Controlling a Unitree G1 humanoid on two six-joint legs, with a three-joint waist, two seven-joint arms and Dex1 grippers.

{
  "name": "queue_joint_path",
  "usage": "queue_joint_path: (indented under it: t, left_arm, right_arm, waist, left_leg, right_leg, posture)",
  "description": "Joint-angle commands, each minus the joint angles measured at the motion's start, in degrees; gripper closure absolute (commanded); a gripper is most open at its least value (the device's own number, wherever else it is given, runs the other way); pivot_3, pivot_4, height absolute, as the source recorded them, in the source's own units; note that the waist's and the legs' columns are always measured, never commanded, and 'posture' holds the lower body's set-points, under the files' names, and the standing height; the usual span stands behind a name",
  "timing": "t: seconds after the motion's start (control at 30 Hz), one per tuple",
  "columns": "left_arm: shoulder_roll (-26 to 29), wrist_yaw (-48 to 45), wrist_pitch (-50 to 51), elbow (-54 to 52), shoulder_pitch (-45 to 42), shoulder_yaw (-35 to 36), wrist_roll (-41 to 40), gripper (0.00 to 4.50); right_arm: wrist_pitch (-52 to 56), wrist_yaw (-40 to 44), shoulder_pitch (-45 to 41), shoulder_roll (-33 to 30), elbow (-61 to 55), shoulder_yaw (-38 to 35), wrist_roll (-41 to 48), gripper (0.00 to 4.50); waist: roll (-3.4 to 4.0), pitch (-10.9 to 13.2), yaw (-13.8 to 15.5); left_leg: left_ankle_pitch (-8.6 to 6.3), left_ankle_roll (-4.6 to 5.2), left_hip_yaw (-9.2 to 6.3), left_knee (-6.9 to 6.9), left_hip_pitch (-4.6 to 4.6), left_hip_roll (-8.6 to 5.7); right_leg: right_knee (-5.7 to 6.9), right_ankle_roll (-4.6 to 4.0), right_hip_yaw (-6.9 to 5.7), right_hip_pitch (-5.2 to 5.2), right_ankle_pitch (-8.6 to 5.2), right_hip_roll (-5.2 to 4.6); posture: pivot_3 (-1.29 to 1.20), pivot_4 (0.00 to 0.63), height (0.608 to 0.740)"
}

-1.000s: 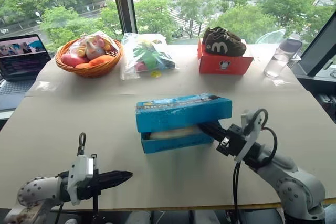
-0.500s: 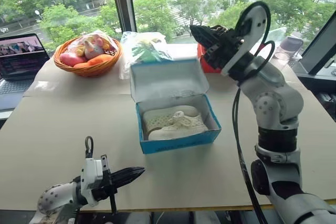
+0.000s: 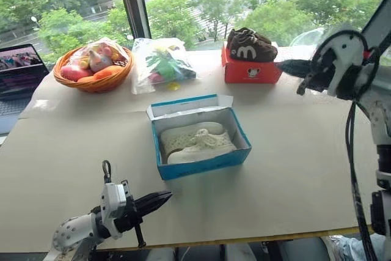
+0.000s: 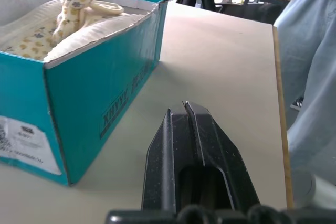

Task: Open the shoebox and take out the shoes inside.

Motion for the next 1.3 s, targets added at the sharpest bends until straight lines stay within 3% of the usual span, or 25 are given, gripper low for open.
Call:
queue_joint_path:
  t: [0.03,0.13,0.43,0.67,0.93,1.3]
  left_arm:
    - [0.86,-0.48,-0.76,-1.15,0.00,-0.64,0.10,4.50]
    - [1.15,-0.46,-0.52,-1.13,0.08,-0.63,-0.16,4.50]
    - [2.67,-0.65,-0.43,-1.11,-0.03,-0.65,-0.29,4.50]
    - [2.73,-0.07,-0.91,-1.23,0.35,-0.41,-0.01,4.50]
    - [3.02,-0.06,-0.85,-1.64,0.90,-0.86,0.12,4.50]
    - [3.16,0.04,-0.70,-1.63,0.79,-1.36,0.57,4.50]
  right_arm:
    - [5.27,4.43,3.83,0.40,-12.45,5.98,1.47,3.92]
    - [8.05,2.38,3.87,3.92,-15.99,7.21,2.02,3.18]
    - [9.59,7.19,2.57,6.70,-19.49,10.28,1.93,0.02]
    - [7.94,11.76,4.16,6.12,-21.58,10.74,3.31,0.02]
    - [13.31,6.80,0.12,12.18,-13.65,15.02,-1.29,0.02]
    - [27.38,0.84,-2.53,18.54,-11.49,14.76,0.96,0.02]
  waist:
    - [0.00,0.00,0.05]
    - [0.01,0.02,0.36]
    - [-0.01,0.03,2.00]
    - [-0.01,0.03,1.92]
    - [-0.02,0.03,1.79]
    - [-0.02,0.03,1.64]
  left_leg:
    - [0.00,0.00,0.00,0.02,0.00,0.04]
    - [0.00,-0.01,0.00,0.12,-0.05,0.02]
    - [-0.03,-0.07,-0.04,0.11,-0.13,-0.02]
    - [-0.04,-0.08,-0.04,0.12,-0.12,-0.01]
    - [-0.04,-0.08,-0.03,0.12,-0.06,0.01]
    - [-0.04,-0.09,-0.03,0.12,-0.13,0.02]
  right_leg:
    - [0.00,0.00,0.00,0.00,0.00,0.03]
    - [0.02,0.04,0.04,-0.01,0.05,0.02]
    - [-0.11,0.05,0.02,-0.06,0.06,0.03]
    - [-0.11,0.06,0.00,-0.06,0.07,0.04]
    - [-0.02,0.03,0.00,-0.05,0.09,0.06]
    - [-0.02,-0.01,0.02,-0.15,0.11,0.08]
  posture:
    - [0.00,0.150,0.740]
    - [0.00,0.150,0.740]
    - [0.00,0.150,0.740]
    - [0.00,0.150,0.740]
    - [0.00,0.150,0.740]
    - [0.00,0.150,0.740]
